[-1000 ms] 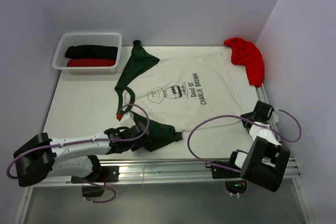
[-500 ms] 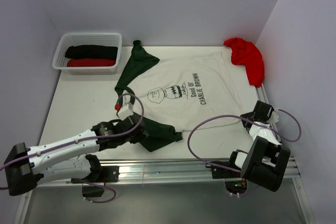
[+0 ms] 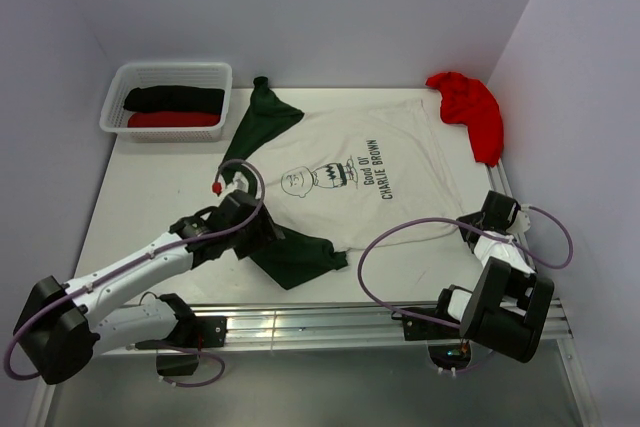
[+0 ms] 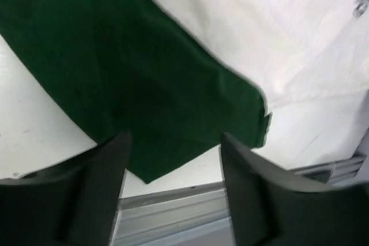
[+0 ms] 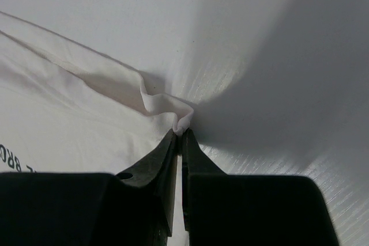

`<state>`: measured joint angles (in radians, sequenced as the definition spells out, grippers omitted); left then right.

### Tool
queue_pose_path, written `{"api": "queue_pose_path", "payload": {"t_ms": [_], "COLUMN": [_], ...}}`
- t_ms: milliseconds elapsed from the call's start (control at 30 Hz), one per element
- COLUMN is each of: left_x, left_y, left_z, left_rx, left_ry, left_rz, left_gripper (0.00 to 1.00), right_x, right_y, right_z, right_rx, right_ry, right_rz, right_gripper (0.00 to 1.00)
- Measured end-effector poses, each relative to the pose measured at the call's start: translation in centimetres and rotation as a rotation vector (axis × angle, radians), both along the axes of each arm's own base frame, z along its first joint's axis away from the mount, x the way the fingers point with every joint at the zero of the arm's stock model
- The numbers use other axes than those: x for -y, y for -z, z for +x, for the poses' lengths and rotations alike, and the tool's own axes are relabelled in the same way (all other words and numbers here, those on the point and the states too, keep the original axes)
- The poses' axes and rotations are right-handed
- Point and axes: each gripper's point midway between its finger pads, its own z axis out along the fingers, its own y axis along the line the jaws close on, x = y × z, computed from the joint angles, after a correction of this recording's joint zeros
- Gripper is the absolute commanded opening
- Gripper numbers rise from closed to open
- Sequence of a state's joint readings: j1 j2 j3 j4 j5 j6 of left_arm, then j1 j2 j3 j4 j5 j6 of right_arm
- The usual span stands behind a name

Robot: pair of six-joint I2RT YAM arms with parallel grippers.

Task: Roll the t-shirts
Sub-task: Flatten the tshirt

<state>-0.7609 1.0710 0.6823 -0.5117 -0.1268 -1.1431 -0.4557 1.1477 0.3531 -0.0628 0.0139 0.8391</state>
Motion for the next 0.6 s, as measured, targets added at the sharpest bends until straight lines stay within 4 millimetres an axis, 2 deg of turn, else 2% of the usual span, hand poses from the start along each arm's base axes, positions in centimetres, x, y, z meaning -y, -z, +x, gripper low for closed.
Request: {"api": "queue_pose_path", "payload": {"t_ms": [233, 367, 467, 600], "left_x": [-0.6, 0.1, 1.4, 2.2], "left_y": [4.7, 4.5, 4.3, 5.7], "left_z": [-4.8, -6.1, -7.1, -8.1], "left_rx": [-0.117, -0.119, -0.115, -0.142], "left_ry": [0.087, 0.116, 0.14, 0.14], "left_rz": [0.009, -0.013, -0.044, -0.055], "left_gripper": [0.73, 0.72, 0.66, 0.58], "right_x": [-0.1, -0.2, -0.2, -0.2], "right_y": [0.0, 0.0, 0.0, 0.0], "right_z": [0.3, 0.5, 0.5, 0.5], "right_rx": [0.006, 0.006, 0.005, 0.005], "right_ry": [-0.011, -0.017, -0.02, -0.023], "right_rz": [0.0, 0.0, 0.0, -0.002], "right_gripper": [0.0, 0.0, 0.0, 0.0]}}
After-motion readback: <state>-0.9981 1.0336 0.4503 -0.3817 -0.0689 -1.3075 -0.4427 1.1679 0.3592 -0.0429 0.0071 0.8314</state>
